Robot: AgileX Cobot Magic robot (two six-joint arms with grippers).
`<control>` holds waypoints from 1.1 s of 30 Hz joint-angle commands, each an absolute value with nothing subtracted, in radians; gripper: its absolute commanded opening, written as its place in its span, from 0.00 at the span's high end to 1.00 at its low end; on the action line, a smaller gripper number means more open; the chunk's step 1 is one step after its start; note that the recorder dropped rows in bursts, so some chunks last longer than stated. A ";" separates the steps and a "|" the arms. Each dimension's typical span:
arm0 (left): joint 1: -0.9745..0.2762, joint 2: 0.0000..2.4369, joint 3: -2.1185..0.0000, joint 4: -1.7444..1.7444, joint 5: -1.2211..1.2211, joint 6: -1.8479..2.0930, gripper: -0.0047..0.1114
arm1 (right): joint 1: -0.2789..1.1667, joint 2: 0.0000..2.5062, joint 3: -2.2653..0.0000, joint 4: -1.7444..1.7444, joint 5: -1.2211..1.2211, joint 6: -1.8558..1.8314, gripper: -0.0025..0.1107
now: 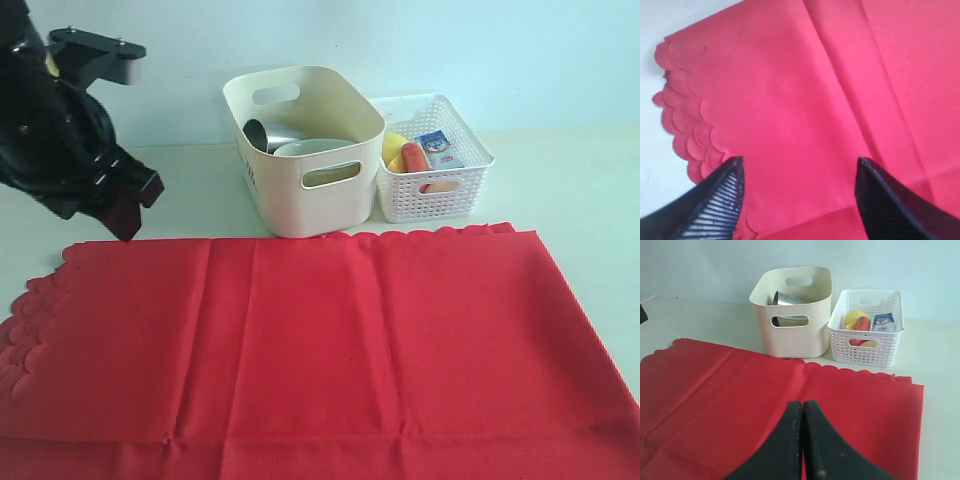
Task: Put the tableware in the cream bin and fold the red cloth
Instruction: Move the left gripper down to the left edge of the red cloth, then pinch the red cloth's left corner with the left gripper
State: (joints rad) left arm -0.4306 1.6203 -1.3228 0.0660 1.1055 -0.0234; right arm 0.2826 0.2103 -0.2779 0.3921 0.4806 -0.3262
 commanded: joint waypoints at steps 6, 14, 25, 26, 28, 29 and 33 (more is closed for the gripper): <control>-0.239 1.487 -1.078 -0.214 1.019 0.164 0.43 | 0.280 0.204 -0.275 0.394 0.473 -0.302 0.98; -0.128 1.429 -0.911 -0.294 0.934 0.248 0.42 | 0.280 0.204 -0.275 0.394 0.473 -0.302 0.98; 0.011 1.427 -0.773 -0.299 0.879 0.261 0.42 | 0.280 0.204 -0.275 0.410 0.481 -0.302 0.98; 0.029 1.427 -0.764 -0.299 0.875 0.261 0.42 | 0.280 0.204 -0.275 0.410 0.481 -0.302 0.98; 0.066 1.427 -0.753 -0.302 0.865 0.261 0.42 | 0.280 0.204 -0.275 0.414 0.481 -0.302 0.98; 0.085 1.427 -0.748 -0.306 0.859 0.261 0.42 | 0.280 0.204 -0.275 0.414 0.481 -0.302 0.98; 0.147 1.432 -0.743 -0.331 0.843 0.261 0.42 | 0.280 0.204 -0.275 0.414 0.474 -0.302 0.98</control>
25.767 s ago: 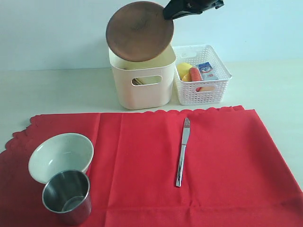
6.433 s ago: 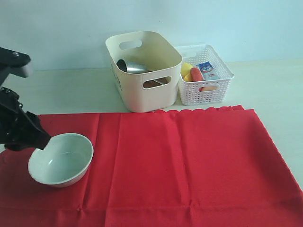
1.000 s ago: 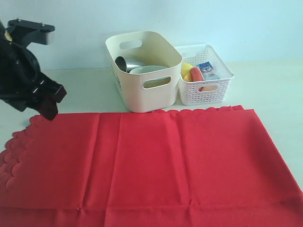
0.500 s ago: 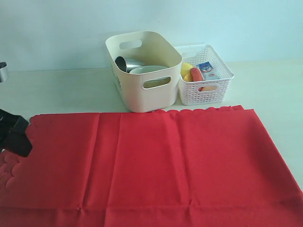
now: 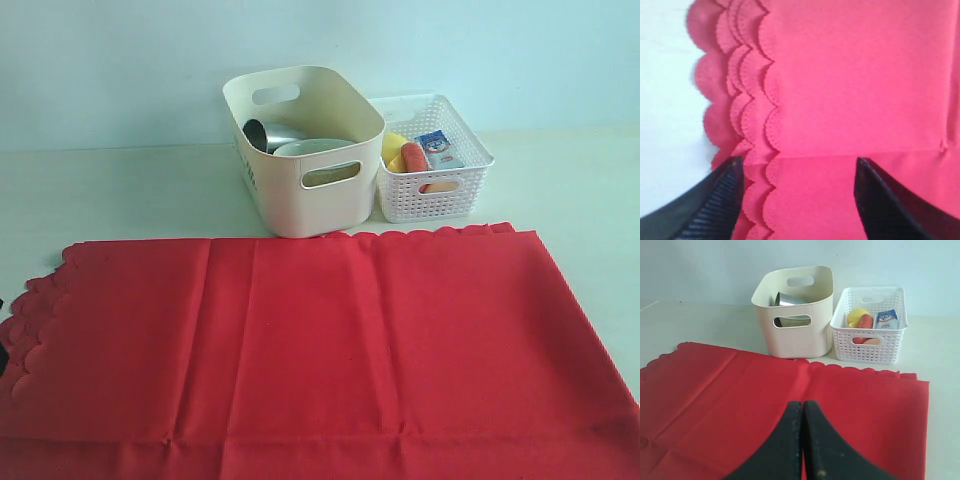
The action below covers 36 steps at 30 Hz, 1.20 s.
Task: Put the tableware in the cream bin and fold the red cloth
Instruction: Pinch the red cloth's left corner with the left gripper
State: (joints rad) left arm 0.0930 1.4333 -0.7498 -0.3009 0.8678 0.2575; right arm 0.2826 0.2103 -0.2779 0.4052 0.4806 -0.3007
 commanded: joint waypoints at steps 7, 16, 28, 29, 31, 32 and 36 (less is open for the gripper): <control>0.180 1.498 -0.743 -0.340 0.792 0.261 0.42 | 0.280 0.204 -0.282 0.417 0.481 -0.254 0.98; 0.180 1.614 -0.764 -0.429 0.752 0.322 0.42 | 0.280 0.204 -0.367 0.416 0.588 -0.189 0.98; 0.180 1.687 -0.807 -0.420 0.696 0.337 0.42 | 0.280 0.204 -0.367 0.416 0.588 -0.186 0.98; 0.180 1.696 -0.811 -0.420 0.696 0.339 0.42 | 0.280 0.204 -0.367 0.416 0.588 -0.186 0.98; 0.180 1.712 -0.818 -0.420 0.696 0.344 0.42 | 0.280 0.204 -0.367 0.416 0.588 -0.186 0.98; 0.180 1.719 -0.823 -0.420 0.696 0.353 0.42 | 0.280 0.204 -0.367 0.416 0.588 -0.186 0.98; 0.180 1.749 -0.854 -0.420 0.706 0.362 0.42 | 0.280 0.204 -0.367 0.416 0.588 -0.182 0.98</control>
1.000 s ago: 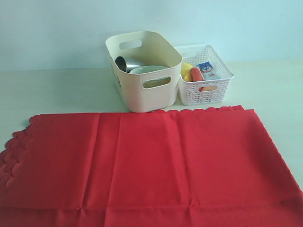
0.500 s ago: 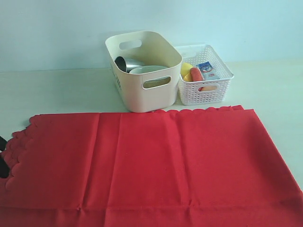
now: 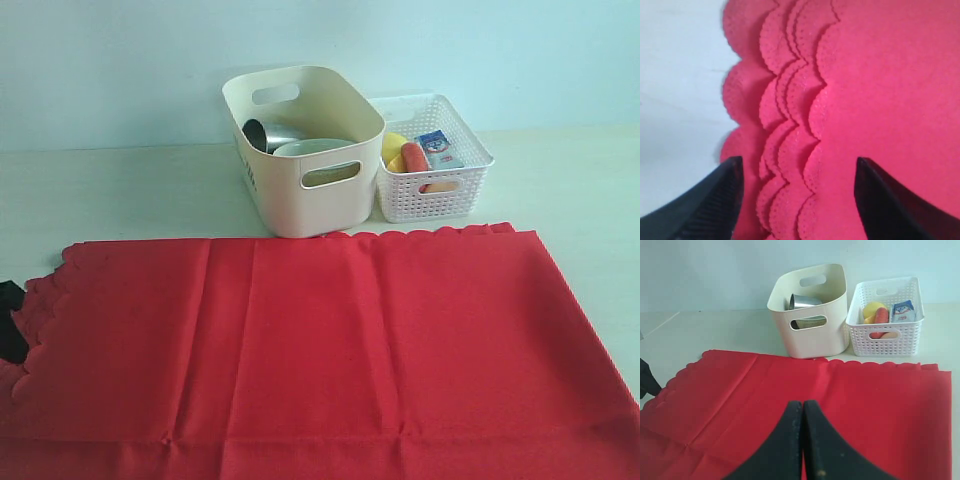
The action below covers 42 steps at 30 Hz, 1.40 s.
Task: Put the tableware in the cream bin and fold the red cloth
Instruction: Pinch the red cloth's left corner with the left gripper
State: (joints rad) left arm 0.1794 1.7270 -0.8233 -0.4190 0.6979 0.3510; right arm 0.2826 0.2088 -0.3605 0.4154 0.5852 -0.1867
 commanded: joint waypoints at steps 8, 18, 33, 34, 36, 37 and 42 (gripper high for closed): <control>0.182 1.812 -0.891 -0.421 0.704 0.374 0.42 | 0.280 0.204 -0.367 0.416 0.588 -0.182 0.98; 0.222 1.849 -0.909 -0.434 0.701 0.377 0.42 | 0.280 0.204 -0.367 0.416 0.588 -0.182 0.98; 0.222 1.896 -0.919 -0.557 0.754 0.498 0.43 | 0.280 0.204 -0.367 0.418 0.588 -0.180 0.98; 0.222 1.896 -0.919 -0.569 0.759 0.511 0.43 | 0.280 0.204 -0.367 0.418 0.588 -0.180 0.98; 0.222 1.896 -0.919 -0.602 0.773 0.544 0.43 | 0.280 0.204 -0.367 0.418 0.588 -0.180 0.98; 0.222 1.896 -0.919 -0.623 0.785 0.564 0.43 | 0.280 0.204 -0.367 0.418 0.588 -0.180 0.98; 0.222 1.896 -0.919 -0.732 0.854 0.678 0.43 | 0.280 0.204 -0.367 0.418 0.588 -0.180 0.98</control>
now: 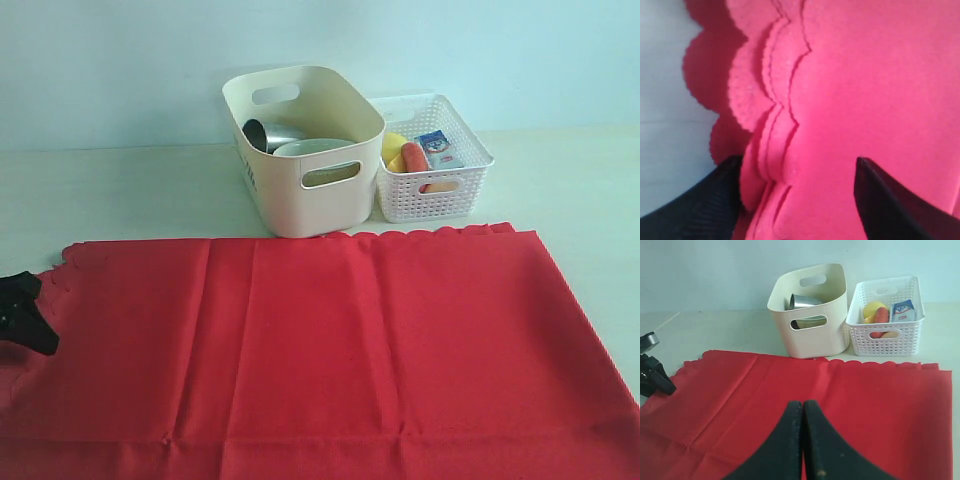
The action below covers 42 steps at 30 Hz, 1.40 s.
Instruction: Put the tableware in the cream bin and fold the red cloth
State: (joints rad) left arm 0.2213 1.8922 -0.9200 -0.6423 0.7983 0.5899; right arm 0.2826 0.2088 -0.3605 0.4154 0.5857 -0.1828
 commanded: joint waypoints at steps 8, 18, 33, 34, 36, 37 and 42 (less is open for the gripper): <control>0.222 1.896 -0.919 -0.847 0.919 0.808 0.65 | 0.280 0.204 -0.367 0.418 0.588 -0.180 0.98; 0.222 1.854 -0.919 -0.853 0.932 0.808 0.96 | 0.280 0.204 -0.367 0.414 0.586 -0.180 0.98; 0.222 1.626 -0.919 -0.868 0.989 0.801 0.96 | 0.280 0.204 -0.367 0.414 0.588 -0.180 0.98; 0.222 1.617 -0.919 -0.873 0.994 0.801 0.96 | 0.280 0.204 -0.367 0.414 0.588 -0.180 0.98; 0.220 1.600 -0.919 -0.883 0.999 0.801 0.96 | 0.280 0.208 -0.367 0.414 0.588 -0.202 0.98; 0.220 1.592 -0.919 -0.888 0.999 0.801 0.96 | 0.280 0.215 -0.369 0.414 0.590 -0.216 0.98; 0.220 1.580 -0.919 -0.930 1.005 0.803 0.96 | 0.280 0.482 -0.468 0.343 0.736 -0.206 0.98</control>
State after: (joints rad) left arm 0.2213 1.5936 -0.9200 -0.8980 1.0093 0.8021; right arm 0.2826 0.3684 -0.4281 0.3884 0.6873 -0.2055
